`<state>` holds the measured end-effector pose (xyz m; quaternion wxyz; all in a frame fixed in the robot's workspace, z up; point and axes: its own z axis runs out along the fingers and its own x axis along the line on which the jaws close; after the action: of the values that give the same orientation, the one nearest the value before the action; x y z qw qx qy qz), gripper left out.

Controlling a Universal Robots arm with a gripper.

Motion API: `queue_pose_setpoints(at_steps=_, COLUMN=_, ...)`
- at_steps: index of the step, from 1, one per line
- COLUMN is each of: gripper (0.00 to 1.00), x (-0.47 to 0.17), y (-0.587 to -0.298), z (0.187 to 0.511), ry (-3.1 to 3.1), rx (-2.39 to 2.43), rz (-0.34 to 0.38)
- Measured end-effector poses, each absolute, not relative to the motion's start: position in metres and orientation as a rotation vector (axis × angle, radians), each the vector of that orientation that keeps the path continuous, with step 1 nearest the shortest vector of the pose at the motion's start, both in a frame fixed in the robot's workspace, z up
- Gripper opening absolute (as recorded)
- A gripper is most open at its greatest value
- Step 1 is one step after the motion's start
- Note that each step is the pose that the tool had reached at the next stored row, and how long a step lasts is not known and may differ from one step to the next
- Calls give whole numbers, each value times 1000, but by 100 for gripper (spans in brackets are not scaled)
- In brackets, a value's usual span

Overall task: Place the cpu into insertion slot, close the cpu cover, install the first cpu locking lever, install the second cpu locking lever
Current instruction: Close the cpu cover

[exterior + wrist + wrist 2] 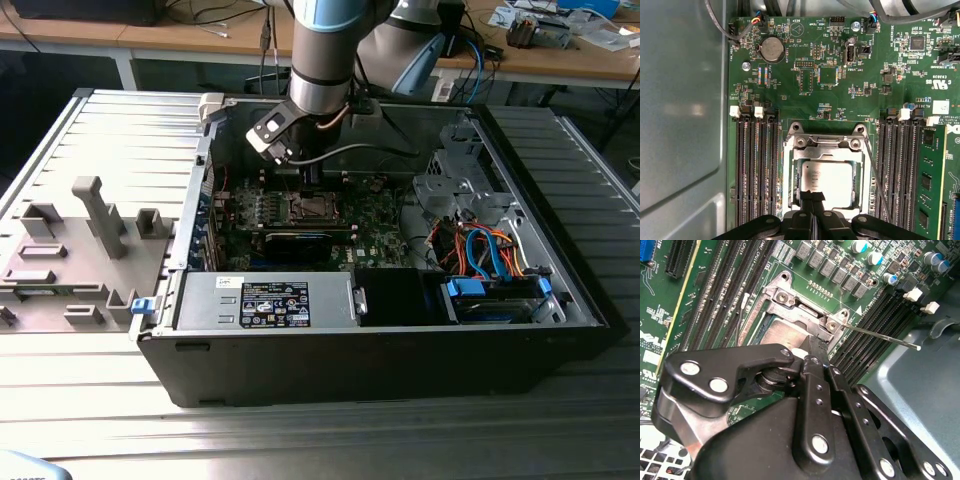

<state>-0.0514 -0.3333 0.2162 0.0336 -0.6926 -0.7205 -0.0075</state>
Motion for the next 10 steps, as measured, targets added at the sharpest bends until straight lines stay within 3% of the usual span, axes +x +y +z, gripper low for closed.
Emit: queue_pose_setpoints(at_steps=10, gripper=11, x=-51, y=-333, z=219, ry=-2216, rx=-2131, rz=-23)
